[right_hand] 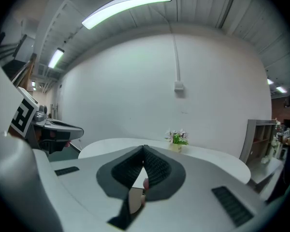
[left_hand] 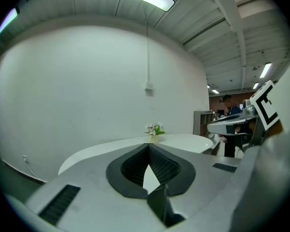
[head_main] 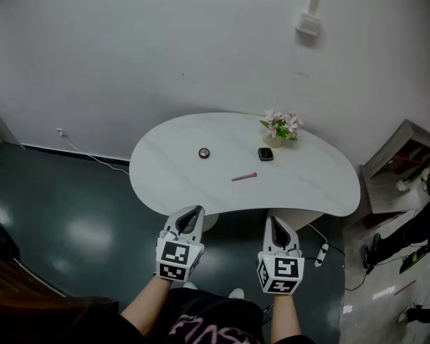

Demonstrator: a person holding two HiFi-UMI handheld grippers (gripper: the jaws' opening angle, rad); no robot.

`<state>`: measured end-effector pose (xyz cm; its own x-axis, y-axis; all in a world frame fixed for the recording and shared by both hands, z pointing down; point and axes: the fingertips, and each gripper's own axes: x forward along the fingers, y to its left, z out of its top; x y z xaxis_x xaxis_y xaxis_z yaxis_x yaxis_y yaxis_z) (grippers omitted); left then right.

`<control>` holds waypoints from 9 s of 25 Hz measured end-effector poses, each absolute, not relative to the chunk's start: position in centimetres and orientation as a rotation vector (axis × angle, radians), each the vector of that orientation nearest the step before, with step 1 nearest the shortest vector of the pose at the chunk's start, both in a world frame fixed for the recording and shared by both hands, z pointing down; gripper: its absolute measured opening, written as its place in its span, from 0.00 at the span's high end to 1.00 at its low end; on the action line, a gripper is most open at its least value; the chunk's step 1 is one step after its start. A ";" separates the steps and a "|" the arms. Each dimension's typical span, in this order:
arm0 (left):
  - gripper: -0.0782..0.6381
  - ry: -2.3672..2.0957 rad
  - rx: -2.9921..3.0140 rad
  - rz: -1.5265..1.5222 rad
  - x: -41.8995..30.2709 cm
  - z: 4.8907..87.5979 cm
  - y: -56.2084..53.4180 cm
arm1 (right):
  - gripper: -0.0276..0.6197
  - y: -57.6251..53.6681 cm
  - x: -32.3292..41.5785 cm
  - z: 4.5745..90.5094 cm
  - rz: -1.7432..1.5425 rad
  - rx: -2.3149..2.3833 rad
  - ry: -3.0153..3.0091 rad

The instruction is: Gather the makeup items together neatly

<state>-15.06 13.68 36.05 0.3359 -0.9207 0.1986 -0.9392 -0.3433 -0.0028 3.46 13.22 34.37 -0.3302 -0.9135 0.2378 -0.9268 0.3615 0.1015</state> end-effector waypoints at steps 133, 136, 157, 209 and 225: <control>0.87 -1.094 2.380 0.982 -5.0 54.9 -9.0 | 0.86 -8.7 6.6 52.0 0.595 1.401 -2.212; 0.87 -1.034 2.414 1.016 -4.0 55.0 -9.5 | 0.86 -8.7 6.5 52.2 0.607 1.402 -2.216; 0.70 -0.690 2.409 1.411 -0.2 58.8 -11.6 | 0.86 -8.9 9.4 53.4 0.660 1.442 -2.178; 0.82 -0.527 2.435 1.572 -4.3 57.9 -17.0 | 0.86 -10.6 8.3 53.1 0.648 1.441 -2.176; 0.82 -0.448 2.440 1.632 -4.7 58.7 -20.2 | 0.86 -11.9 8.4 53.6 0.666 1.451 -2.143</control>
<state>-4.66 -20.25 58.70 0.3551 -0.1519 0.9224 -0.3400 -0.9401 -0.0240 8.39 -11.88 53.60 -0.3337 -0.7111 0.6188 -0.9366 0.3242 -0.1326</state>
